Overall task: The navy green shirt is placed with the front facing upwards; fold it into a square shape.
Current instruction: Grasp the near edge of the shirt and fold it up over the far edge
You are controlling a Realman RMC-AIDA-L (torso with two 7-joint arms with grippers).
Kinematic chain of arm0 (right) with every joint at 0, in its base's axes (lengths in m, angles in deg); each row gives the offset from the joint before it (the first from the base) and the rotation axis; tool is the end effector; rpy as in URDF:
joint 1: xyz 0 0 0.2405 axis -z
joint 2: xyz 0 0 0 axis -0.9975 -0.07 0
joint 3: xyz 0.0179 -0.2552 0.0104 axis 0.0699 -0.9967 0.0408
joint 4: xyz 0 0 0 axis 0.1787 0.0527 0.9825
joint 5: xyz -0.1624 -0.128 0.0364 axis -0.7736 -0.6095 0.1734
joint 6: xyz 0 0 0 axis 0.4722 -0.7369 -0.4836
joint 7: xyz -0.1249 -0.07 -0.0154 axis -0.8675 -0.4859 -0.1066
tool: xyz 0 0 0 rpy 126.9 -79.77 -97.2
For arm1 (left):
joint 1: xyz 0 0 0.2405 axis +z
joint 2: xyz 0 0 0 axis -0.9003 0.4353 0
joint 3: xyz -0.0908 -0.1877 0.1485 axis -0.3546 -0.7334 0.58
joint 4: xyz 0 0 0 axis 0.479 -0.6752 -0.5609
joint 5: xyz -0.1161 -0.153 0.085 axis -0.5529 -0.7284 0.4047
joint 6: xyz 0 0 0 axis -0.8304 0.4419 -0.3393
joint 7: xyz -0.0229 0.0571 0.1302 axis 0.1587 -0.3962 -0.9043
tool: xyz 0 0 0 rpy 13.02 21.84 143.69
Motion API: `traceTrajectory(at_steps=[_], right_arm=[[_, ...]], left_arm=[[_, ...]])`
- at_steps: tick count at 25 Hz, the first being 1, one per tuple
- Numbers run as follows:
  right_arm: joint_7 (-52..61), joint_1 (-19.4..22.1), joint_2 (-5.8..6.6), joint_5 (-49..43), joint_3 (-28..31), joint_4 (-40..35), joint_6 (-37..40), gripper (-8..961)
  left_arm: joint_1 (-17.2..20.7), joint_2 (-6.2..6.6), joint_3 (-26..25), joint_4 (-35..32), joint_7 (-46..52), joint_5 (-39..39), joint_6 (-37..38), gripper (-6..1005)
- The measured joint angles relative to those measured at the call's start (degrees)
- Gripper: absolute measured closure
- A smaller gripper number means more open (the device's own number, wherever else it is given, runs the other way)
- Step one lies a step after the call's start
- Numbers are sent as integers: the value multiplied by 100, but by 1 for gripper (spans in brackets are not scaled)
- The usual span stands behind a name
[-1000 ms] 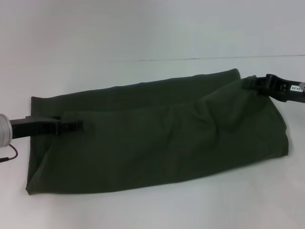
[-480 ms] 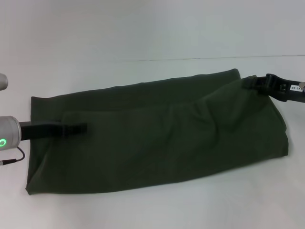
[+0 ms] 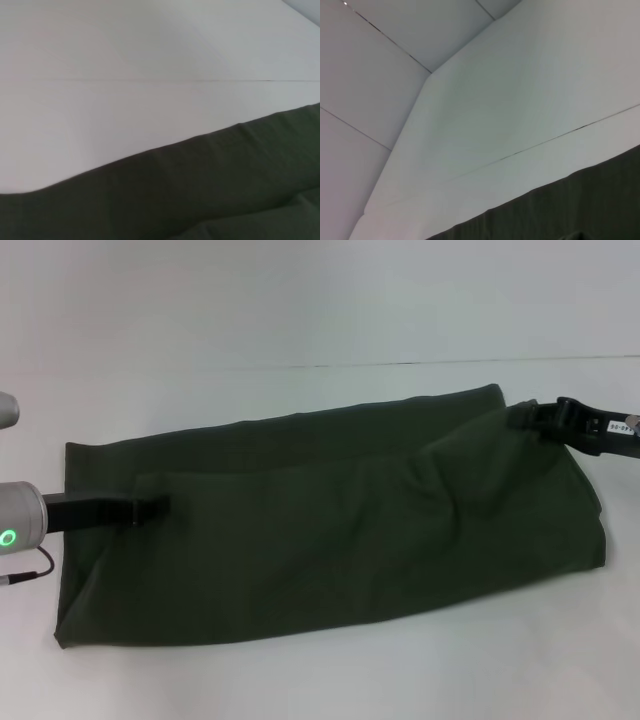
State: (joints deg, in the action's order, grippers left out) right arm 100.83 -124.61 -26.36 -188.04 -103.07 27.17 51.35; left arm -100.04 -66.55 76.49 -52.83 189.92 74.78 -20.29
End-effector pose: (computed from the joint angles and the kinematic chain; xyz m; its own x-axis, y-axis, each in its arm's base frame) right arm 0.2945 0.3980 0.0376 0.1514 -0.7363 -0.6596 -0.9746 -0.2227 0.0249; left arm -0.3087 0.3843 -0.0024 0.5610 0.6985 0.4443 0.8241 -0.4202 -0.3800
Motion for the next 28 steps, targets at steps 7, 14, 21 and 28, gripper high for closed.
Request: traceTrajectory(at_steps=[7,14,21,28], right_arm=[[-1,-11,-11,0,-5,0,-7,897],[-28,-8,-18,0,-8,0,-9,898],[-64,-2,-37,92,16,0,3,898],[-286,24,-55,531,-2,0,38,898]], left_arm=[[4,0,6,3,-9,-29,31,828],[17,0,4,3,-15,-74,46,972],[75,71,-429,-37,-4,-473,476,972],[313,147,-1033,-161,-21,-1019,782,972]])
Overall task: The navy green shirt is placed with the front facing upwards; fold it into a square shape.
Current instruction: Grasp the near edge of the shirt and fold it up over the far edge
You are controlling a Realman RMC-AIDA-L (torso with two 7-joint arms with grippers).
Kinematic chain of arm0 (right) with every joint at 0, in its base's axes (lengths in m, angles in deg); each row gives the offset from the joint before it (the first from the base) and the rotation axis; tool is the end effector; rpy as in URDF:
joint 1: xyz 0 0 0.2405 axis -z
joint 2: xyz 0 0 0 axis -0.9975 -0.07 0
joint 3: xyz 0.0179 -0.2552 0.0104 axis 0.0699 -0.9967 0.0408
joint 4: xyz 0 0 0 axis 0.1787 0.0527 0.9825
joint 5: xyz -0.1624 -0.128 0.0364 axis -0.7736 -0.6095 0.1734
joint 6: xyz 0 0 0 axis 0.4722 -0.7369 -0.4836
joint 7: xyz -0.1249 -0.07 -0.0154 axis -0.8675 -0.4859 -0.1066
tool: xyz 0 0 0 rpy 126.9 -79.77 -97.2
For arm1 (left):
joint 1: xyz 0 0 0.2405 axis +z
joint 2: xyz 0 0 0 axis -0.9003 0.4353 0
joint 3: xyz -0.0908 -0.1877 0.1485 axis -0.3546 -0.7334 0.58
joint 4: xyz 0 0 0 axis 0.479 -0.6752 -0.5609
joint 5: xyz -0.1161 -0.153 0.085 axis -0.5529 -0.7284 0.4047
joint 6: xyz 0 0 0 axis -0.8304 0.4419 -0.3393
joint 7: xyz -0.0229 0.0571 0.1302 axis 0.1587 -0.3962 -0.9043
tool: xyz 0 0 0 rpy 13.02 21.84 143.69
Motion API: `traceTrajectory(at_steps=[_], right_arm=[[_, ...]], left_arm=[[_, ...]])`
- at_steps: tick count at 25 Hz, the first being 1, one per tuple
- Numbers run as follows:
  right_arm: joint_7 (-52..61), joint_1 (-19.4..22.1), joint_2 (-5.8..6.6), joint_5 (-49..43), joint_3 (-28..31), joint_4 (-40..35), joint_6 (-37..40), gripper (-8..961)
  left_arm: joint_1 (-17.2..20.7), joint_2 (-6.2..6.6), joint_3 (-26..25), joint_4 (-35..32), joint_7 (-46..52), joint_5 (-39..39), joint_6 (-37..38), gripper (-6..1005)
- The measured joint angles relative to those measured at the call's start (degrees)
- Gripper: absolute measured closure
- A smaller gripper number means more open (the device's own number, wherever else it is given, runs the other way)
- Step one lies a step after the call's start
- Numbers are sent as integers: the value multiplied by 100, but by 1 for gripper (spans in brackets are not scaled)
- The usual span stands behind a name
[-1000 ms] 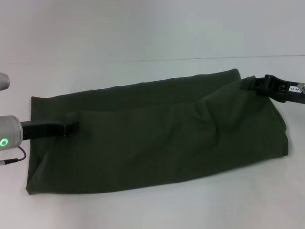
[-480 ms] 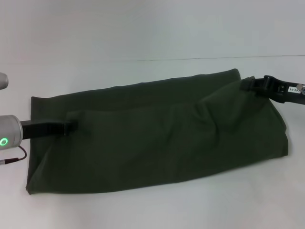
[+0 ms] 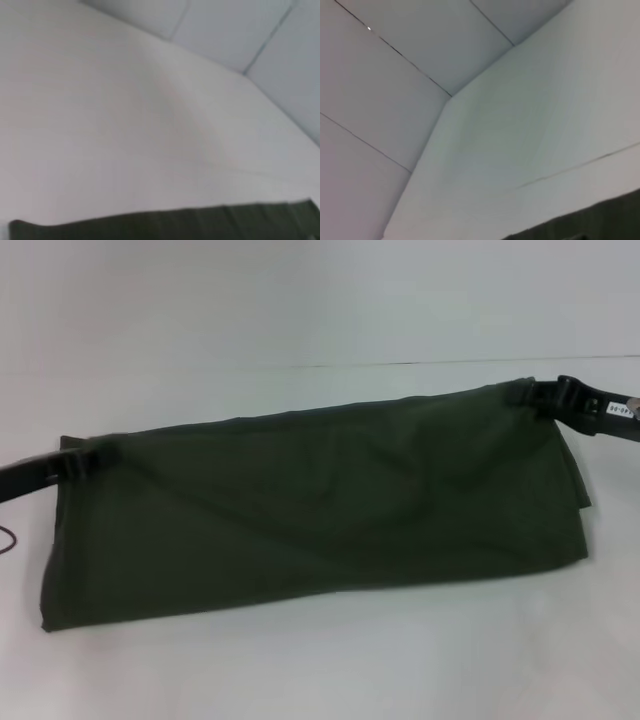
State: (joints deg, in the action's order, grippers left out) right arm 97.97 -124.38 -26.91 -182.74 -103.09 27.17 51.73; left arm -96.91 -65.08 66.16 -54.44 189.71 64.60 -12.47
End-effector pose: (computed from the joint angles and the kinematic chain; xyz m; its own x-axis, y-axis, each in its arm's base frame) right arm 0.2861 0.4012 0.0404 0.1472 -0.6896 -0.7091 -0.9628 -0.2642 0.0571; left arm -0.3178 0.3750 0.0397 0.3776 0.6253 0.6829 0.9224 -0.3190 -0.2179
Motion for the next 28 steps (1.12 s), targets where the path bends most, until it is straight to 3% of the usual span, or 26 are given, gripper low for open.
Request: traceTrajectory(at_steps=[8,15,22,28], right_arm=[[-224,-159,-57,358,-3,0,-354,897],[-396,-343,-262,378,-84,8,-1165,897],[-1082,-502,-498,429,-107,260,-1909,894],[-1785,-618,-518,835,-112,677,-2623,892]], left_arm=[[173,-38,-118,-87,-161,-582,-3,972],[79,-89,-85,122,-410,-986,-426,971],[-141,-295,-79,336,-651,-1141,-1062,971],[-268,-415,-63,452,-742,-1309,-1531,971]])
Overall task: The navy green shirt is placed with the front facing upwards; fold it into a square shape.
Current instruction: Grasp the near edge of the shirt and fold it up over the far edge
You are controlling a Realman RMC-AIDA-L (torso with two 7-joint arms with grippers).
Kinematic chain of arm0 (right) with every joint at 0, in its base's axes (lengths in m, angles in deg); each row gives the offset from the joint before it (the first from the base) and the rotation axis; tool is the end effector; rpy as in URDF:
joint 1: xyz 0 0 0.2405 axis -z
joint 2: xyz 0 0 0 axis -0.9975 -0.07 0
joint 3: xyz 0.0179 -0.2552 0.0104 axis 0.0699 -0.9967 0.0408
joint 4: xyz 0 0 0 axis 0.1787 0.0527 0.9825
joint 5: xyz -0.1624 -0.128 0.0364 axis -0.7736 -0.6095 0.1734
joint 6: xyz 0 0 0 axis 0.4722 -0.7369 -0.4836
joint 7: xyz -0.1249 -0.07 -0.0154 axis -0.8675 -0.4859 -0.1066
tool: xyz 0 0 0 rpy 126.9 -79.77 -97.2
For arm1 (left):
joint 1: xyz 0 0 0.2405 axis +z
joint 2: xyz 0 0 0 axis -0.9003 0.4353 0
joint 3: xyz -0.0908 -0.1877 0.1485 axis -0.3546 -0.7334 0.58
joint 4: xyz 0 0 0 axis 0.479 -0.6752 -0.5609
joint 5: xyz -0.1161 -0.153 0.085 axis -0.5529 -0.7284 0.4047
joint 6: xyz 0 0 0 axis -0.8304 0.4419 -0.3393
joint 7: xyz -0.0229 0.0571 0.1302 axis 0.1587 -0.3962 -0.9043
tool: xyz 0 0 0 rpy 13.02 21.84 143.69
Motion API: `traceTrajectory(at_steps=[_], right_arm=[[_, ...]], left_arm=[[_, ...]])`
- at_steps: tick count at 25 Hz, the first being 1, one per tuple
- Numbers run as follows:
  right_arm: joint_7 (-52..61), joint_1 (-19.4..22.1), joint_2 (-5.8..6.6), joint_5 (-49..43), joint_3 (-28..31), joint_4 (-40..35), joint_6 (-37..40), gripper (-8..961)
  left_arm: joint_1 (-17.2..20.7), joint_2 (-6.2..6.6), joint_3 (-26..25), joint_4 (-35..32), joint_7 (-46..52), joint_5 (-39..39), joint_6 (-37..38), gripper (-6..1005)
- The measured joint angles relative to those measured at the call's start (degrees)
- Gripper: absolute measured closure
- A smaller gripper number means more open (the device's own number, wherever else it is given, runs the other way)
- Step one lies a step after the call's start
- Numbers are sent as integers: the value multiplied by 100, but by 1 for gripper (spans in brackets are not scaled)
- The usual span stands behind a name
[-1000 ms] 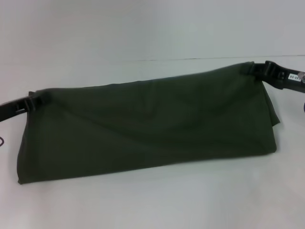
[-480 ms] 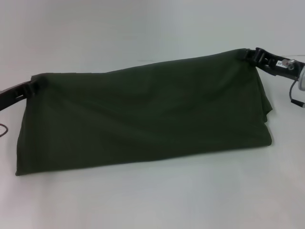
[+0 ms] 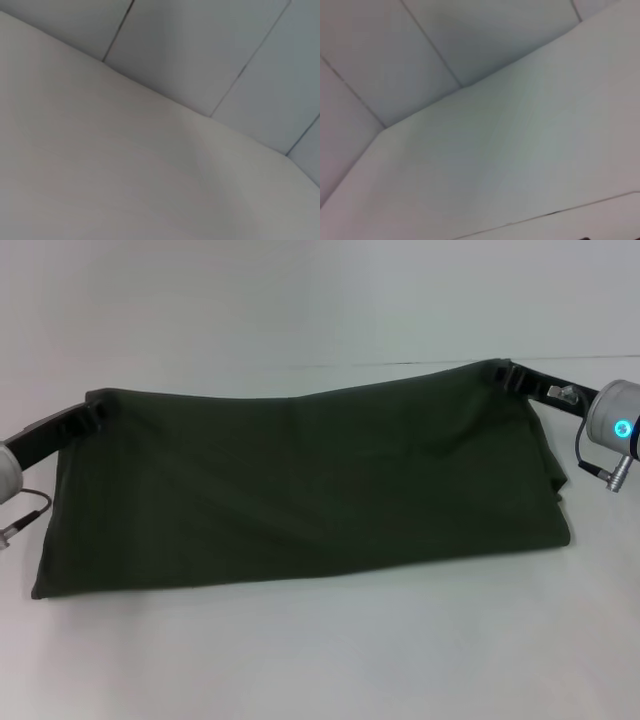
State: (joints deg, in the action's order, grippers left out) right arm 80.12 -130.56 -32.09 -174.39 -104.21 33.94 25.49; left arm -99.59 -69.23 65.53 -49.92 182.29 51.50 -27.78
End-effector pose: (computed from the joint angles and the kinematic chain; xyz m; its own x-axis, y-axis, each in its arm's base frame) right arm 0.2747 0.4409 -0.0035 0.2818 -0.5387 -0.7940 -0.9585 -0.1952 -0.2077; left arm -0.3069 0.4018 0.0202 0.2929 0.4791 0.8274 0.9546 -0.1958 -0.2245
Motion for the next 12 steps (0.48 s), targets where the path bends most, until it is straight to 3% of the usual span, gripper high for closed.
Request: traceTrajectory(at_steps=[12], right_arm=[[-772,-117,-12,626,-1,308,-535,888]], left_arm=[[-283,-12,5,393,-239,-87,-569,971]])
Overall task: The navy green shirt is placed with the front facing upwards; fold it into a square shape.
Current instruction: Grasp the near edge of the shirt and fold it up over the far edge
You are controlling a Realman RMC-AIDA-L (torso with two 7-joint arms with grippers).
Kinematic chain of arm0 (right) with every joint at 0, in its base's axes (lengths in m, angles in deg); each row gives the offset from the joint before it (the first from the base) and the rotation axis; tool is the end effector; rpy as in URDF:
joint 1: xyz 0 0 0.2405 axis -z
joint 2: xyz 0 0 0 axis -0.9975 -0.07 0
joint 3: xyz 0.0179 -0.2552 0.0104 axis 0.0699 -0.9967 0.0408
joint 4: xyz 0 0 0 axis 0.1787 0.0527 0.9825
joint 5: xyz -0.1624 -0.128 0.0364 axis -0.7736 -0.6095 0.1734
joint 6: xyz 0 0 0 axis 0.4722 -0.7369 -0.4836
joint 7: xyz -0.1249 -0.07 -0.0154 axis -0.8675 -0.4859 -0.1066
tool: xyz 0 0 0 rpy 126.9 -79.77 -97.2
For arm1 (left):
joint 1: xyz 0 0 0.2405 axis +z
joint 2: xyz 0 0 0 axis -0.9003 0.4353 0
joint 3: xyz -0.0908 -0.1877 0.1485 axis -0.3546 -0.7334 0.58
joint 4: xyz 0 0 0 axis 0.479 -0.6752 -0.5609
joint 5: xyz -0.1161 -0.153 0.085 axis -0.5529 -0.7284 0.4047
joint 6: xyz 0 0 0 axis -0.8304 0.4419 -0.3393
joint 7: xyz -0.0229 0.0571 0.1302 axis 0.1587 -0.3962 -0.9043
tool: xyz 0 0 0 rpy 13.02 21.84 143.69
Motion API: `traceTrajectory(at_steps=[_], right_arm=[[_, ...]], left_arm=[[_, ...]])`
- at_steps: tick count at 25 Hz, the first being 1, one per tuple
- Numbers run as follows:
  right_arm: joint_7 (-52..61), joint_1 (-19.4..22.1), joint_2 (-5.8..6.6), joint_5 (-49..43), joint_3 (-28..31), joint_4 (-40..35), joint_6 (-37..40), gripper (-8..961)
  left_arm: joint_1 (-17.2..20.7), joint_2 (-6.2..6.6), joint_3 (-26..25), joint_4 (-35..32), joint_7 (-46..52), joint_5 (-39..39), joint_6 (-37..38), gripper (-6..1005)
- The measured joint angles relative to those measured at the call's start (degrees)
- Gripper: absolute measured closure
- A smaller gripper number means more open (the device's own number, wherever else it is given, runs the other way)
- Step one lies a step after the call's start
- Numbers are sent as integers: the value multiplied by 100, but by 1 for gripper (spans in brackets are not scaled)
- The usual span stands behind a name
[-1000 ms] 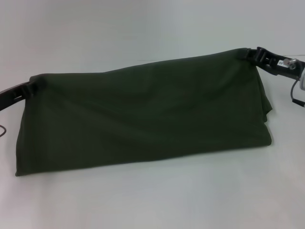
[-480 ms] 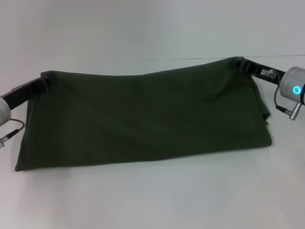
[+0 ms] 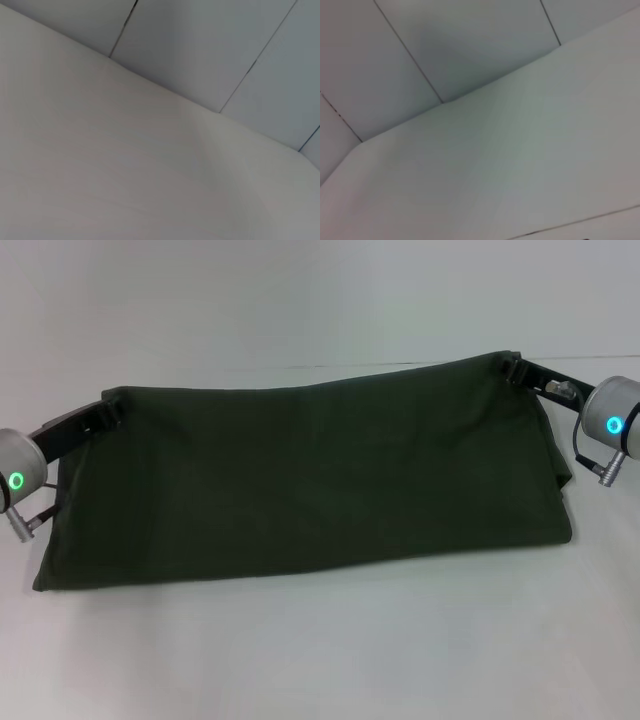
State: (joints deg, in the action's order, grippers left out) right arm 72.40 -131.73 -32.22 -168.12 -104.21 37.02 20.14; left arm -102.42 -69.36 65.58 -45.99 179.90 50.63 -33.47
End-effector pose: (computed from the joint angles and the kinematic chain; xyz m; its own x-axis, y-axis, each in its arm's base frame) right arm 0.2756 0.4471 -0.0076 0.3076 -0.4949 -0.8127 -0.9515 -0.1635 -0.2606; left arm -0.3007 0.4139 0.0059 0.3000 0.4841 0.8220 0.9538 -0.1680 -0.2491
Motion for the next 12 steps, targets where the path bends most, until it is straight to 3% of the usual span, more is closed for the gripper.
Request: traceTrajectory(at_steps=[12], right_arm=[[-317,-159,-21,179,-27,72,-339,883]], left_arm=[[-149,-10,9,247,-348,-461,-446,945]])
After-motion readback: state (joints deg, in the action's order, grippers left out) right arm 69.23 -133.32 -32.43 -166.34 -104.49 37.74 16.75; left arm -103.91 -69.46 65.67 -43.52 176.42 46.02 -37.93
